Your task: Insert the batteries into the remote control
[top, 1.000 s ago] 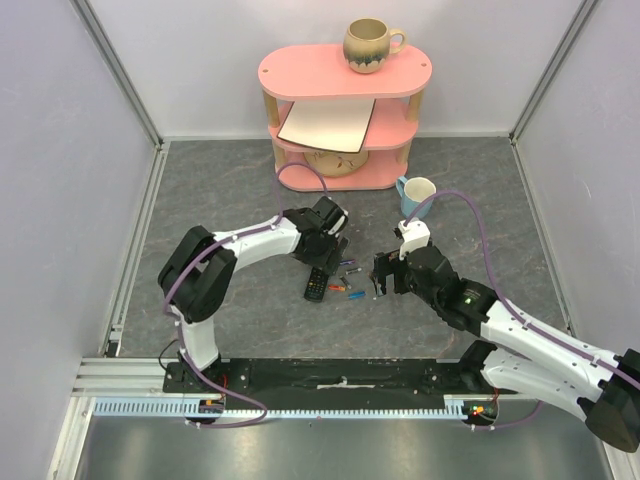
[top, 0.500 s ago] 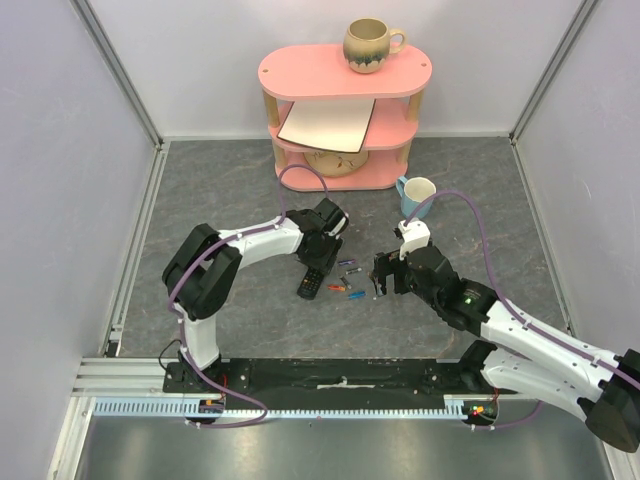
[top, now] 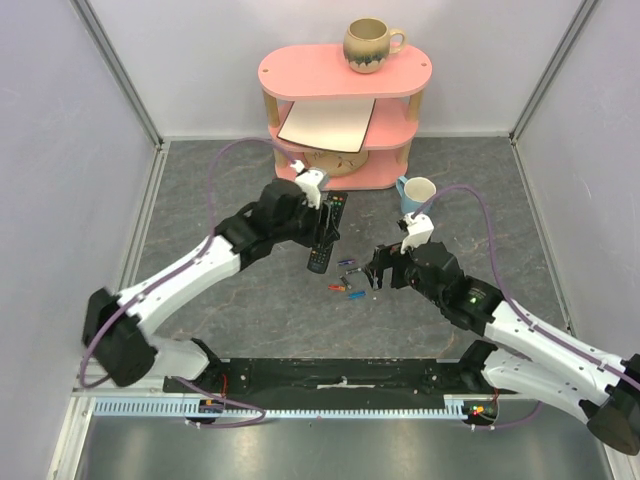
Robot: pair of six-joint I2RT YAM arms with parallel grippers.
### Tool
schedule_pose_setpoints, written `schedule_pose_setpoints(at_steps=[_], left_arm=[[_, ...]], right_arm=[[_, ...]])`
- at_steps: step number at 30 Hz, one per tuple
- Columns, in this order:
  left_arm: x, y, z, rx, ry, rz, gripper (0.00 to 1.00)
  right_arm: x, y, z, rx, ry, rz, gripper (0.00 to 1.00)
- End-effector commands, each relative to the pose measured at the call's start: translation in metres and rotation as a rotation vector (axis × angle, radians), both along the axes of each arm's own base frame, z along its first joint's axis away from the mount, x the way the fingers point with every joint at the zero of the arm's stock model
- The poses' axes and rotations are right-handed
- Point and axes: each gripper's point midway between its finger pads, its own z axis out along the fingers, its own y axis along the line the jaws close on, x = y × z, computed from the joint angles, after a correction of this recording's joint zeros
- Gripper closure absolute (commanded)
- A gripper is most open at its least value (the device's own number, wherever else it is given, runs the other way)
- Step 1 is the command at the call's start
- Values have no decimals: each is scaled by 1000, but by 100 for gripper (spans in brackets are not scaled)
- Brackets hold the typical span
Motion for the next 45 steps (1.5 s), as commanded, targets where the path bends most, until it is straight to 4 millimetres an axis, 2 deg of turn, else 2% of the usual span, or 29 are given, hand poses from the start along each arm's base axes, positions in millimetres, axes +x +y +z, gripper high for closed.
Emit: schedule_pose_setpoints(at_steps=[1,3,4,5,6,7,8,9,10,11,12,13,14,15,16,17,18,23,28,38,41,45], left_arm=[[-27,-18,50,-330,-67,-81,98],[-38,-18,61,-413,-100,-111,98],[-42,-18,60,-471,-120,-115,98],[-49,-14,78,-536,-167,-123,98],[-51,-11,80,-570,-174,-114,98],[-56,-6,73,-602,-144,-89,98],[-58,-2,90,-660,-185,-89,98],[-59,2,94,-690,-187,-88,98],[-63,5,89,-725,-156,-81,98],[-66,6,103,-787,-187,-102,98],[-69,12,110,-829,-198,-128,98],[-72,14,103,-867,-144,-119,98],[-74,16,103,-895,-134,-127,98],[-77,21,119,-954,-189,-163,98],[-79,24,112,-981,-152,-151,98],[-81,26,114,-1005,-167,-158,98],[-83,29,120,-1028,-191,-172,98],[-89,31,123,-1083,-195,-204,98],[-92,30,130,-1133,-195,-236,98],[-89,26,130,-1159,-174,-254,98],[-90,25,130,-1164,-171,-260,98],[-90,25,126,-1161,-165,-258,98]], right_arm=[[-4,27,54,219,-77,79,2],[-7,33,67,264,-97,114,3],[-12,39,72,284,-98,154,2],[-14,43,80,310,-114,178,2],[-17,45,80,322,-108,195,2],[-20,50,88,351,-124,224,2],[-23,54,94,381,-136,255,2],[-26,57,94,406,-128,268,2],[-28,60,96,425,-131,285,2],[-33,65,103,460,-138,323,2],[-35,69,99,469,-122,338,2],[-37,72,100,497,-105,349,2],[-42,77,103,525,-106,385,2],[-43,79,104,541,-100,396,3],[-45,82,104,566,-83,404,2],[-47,83,110,593,-99,420,2],[-51,86,108,601,-87,442,2],[-60,93,119,662,-91,509,2],[-69,106,115,687,-48,596,2],[-62,119,114,679,-43,622,2],[-57,127,107,684,-18,630,2],[-57,134,108,712,-8,657,7]])
